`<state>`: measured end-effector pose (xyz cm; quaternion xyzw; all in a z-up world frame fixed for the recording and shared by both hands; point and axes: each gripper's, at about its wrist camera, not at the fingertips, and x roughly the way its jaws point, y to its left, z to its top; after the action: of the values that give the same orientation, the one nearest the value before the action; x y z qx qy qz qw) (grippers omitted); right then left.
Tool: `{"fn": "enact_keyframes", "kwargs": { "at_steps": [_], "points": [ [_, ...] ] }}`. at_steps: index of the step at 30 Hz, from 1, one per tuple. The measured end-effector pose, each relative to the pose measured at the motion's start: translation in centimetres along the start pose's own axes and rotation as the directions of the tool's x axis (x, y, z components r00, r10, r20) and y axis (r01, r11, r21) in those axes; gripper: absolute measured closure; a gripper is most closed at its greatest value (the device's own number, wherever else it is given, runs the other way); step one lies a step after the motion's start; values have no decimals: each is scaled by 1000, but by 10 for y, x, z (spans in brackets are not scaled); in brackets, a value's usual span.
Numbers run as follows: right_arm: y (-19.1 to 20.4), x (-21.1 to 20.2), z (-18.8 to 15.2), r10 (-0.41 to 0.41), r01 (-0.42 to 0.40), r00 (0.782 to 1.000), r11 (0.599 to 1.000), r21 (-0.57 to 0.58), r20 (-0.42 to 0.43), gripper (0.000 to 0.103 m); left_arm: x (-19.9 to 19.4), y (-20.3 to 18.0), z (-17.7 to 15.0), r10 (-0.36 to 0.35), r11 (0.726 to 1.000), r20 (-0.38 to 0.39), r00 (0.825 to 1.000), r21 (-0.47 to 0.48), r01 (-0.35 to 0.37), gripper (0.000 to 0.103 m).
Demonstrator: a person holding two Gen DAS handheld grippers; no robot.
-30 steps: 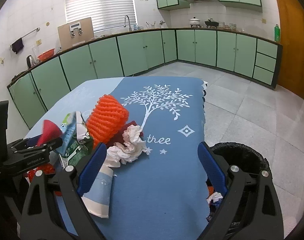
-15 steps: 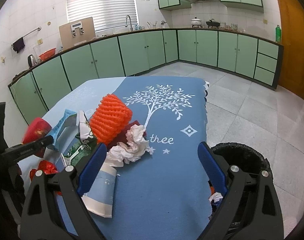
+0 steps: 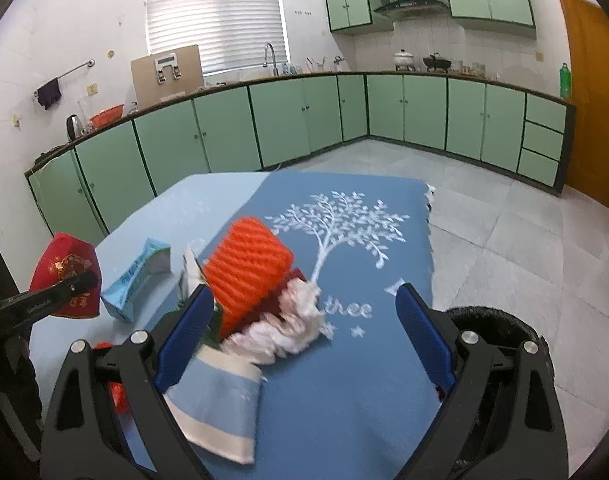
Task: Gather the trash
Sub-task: 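Grasp the red paper cone with the left gripper and lift it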
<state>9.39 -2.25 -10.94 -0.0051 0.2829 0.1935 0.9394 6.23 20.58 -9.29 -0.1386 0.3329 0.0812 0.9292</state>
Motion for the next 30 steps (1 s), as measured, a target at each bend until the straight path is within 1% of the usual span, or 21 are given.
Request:
{"fn": "enact_keyframes", "kwargs": {
  "at_steps": [2,5,9,12,16,21,26,30],
  "points": [
    [5,5,2,14,-14,1000,1000,-1,-2,17,0,-4,3,-5,1000,9,1000,3,5,86],
    [14,11,6,34,-34,999,999,-5,-3,19,-1,-10,5,-16,1000,25,1000,8,15,88],
    [26,16,11,60,-61,998,998,-19,-7,22,-9,-10,13,-30,1000,62,998,11,29,89],
    [35,18,14,79,-79,997,996,-35,-7,24,-14,-6,14,-24,1000,69,997,12,23,89],
    [53,24,19,114,-115,993,992,-48,-15,26,-15,11,11,30,1000,55,998,-4,-30,89],
    [93,37,25,173,-175,984,980,-89,-31,27,-8,42,6,94,995,8,996,-34,-94,90],
    [132,53,25,209,-216,976,969,-116,-67,30,0,65,1,135,989,-18,991,-54,-136,90],
    [154,66,20,213,-225,972,966,-125,-101,32,6,77,-2,155,986,-36,987,-53,-157,90]
  ]
}}
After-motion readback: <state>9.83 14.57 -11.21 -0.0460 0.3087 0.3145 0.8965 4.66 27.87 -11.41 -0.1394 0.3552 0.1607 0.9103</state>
